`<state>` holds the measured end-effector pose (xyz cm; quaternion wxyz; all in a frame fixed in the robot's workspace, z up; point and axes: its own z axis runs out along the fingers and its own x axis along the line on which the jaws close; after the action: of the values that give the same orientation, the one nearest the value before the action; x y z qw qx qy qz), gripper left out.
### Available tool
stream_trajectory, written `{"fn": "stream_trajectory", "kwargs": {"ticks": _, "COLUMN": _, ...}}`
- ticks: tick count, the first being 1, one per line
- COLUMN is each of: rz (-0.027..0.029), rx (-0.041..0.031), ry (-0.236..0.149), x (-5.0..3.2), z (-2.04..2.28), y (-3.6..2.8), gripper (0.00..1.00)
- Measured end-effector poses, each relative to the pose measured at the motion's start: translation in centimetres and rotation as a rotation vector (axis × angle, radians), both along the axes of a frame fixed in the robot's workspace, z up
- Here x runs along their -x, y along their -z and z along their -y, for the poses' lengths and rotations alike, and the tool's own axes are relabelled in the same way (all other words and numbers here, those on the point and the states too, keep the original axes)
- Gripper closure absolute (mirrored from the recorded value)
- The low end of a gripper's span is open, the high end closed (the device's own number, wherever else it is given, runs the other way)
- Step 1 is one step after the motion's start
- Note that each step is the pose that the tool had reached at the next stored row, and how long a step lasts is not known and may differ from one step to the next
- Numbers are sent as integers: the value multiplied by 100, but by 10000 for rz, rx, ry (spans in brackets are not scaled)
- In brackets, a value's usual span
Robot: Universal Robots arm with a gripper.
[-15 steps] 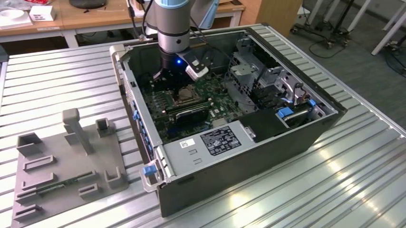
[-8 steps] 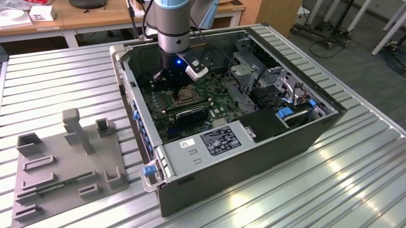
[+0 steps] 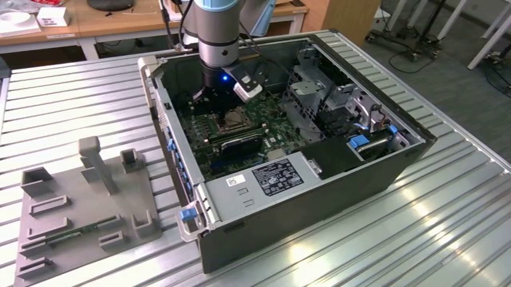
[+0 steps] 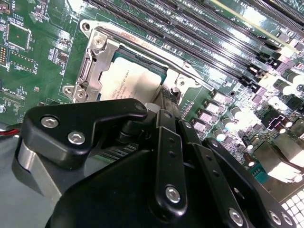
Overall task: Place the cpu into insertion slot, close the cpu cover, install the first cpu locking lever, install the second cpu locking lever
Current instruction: 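Close the cpu cover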
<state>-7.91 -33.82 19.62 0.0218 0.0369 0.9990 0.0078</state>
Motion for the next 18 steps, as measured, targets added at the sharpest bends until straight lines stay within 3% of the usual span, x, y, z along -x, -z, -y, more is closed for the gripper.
{"fn": "stream_trajectory", "kwargs": {"ticks": 18, "rz": -8, "rx": 11, "ry": 0, "x": 3, "z": 4, "y": 6, "gripper": 89}}
